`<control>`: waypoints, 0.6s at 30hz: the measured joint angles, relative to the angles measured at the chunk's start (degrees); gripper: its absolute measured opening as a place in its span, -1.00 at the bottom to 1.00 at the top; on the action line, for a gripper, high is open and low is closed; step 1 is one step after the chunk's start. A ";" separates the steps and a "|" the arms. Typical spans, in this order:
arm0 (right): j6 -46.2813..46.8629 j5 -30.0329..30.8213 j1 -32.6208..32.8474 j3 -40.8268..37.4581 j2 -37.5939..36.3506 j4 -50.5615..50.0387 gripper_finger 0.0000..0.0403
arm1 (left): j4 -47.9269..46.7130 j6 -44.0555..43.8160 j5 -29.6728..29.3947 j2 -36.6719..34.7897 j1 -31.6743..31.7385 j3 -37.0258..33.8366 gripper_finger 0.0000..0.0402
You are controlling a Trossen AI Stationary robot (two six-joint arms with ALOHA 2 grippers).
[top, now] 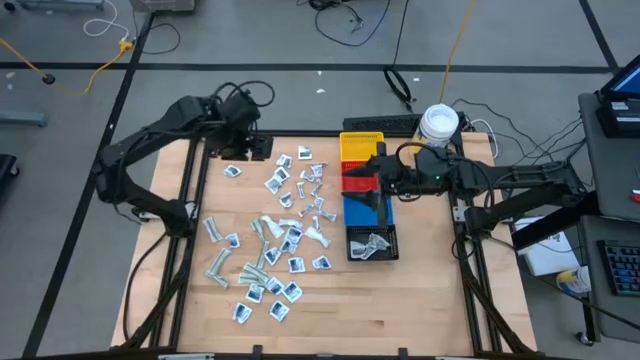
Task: Pick & Place First Aid Supplies
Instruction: Put the black towelette pack into the black bin
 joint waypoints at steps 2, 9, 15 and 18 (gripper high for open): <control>-0.46 0.00 0.00 0.00 0.00 -0.02 0.08 | -3.00 -0.22 0.13 1.57 1.04 0.00 0.27; -2.55 -0.02 0.00 0.00 0.00 -0.02 0.08 | -5.62 0.56 0.05 7.12 2.32 0.00 0.27; -3.81 -0.24 0.04 0.00 0.00 -0.02 0.08 | -4.96 2.14 -1.90 13.81 1.33 0.00 0.27; -5.96 -1.45 0.04 0.00 0.00 -0.02 0.08 | -4.66 2.97 -4.76 17.00 0.50 -0.08 0.27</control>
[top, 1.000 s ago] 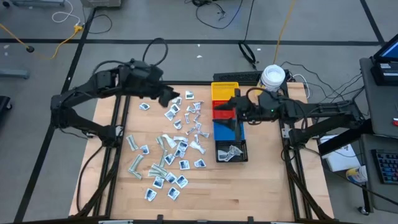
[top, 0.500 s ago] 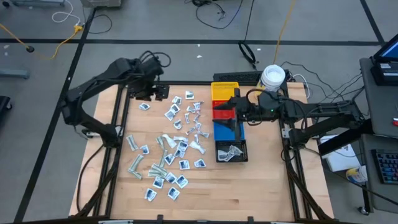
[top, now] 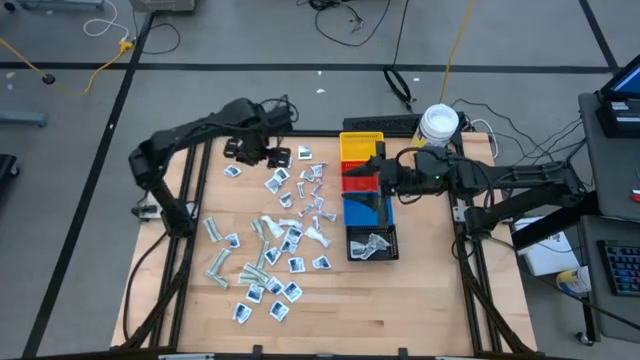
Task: Pick & Place First Aid Supplies
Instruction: Put the black towelette pack into the black bin
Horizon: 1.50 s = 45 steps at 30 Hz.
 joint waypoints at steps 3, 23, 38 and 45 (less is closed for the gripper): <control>-1.21 -0.10 0.00 0.00 0.00 -0.02 0.08 | 1.37 -0.67 -1.93 2.67 -1.58 -0.87 0.27; -7.71 -1.23 0.00 0.00 -0.02 -0.22 0.08 | 33.75 -13.98 -2.08 6.03 -11.72 -23.11 0.27; -7.75 -3.07 0.04 0.00 -0.77 0.00 0.08 | 42.44 -16.19 -2.87 6.01 -13.56 -29.73 -0.11; -7.55 -3.05 0.09 0.00 -1.16 0.42 0.08 | 42.66 -14.48 -2.52 6.01 -13.53 -29.73 -0.81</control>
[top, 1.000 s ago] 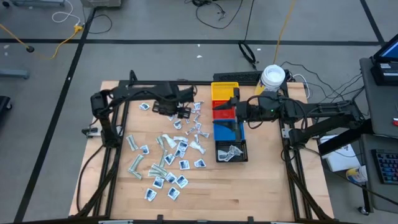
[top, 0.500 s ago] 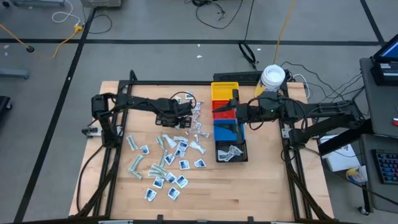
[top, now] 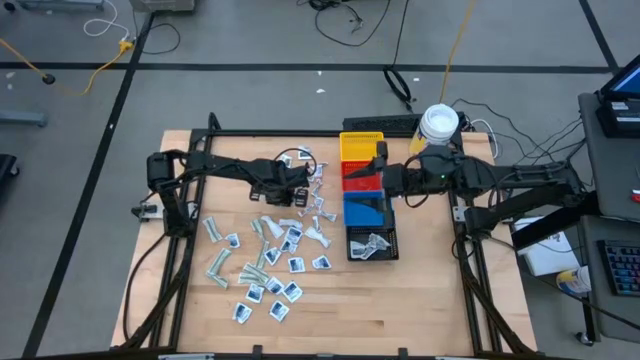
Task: Pick & Place First Aid Supplies
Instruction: Put the black towelette pack into the black bin
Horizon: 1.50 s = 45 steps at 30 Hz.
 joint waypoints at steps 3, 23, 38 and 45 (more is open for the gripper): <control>0.00 0.04 0.00 0.00 0.00 0.00 0.08 | -0.21 1.46 1.74 -0.66 0.04 -0.02 -0.95; 0.03 0.55 0.00 0.00 -0.02 3.02 0.08 | -0.88 34.25 3.43 -29.77 -0.47 0.00 -0.99; 12.54 8.26 -1.18 9.61 5.10 -3.15 0.08 | 26.18 53.46 3.01 -41.81 -4.92 0.46 -1.00; 13.62 11.33 -1.22 15.18 9.69 -3.49 0.08 | 27.50 55.57 -3.56 -36.74 -7.56 7.19 -1.00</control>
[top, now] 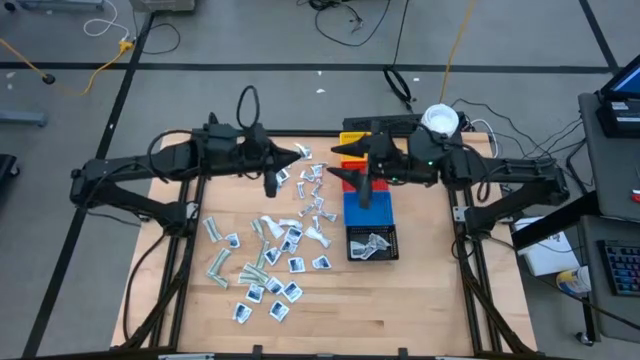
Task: Pick & Place First Aid Supplies
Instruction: Put the black towelette pack into the black bin
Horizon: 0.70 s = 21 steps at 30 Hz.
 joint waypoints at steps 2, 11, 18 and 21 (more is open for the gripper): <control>-0.11 1.33 0.01 0.72 1.20 0.03 0.08 | 0.47 1.12 -0.39 2.22 -0.55 2.95 -1.00; -5.43 4.20 0.04 1.17 2.07 2.50 0.06 | -0.22 4.99 0.70 10.53 -3.45 13.38 -1.00; -5.68 3.71 0.04 1.17 1.85 2.28 -0.48 | -0.18 6.29 0.29 10.84 -5.01 14.03 -1.00; -5.73 2.64 0.03 1.17 1.91 2.67 -0.86 | -0.50 5.40 0.41 10.72 -5.01 14.05 -1.00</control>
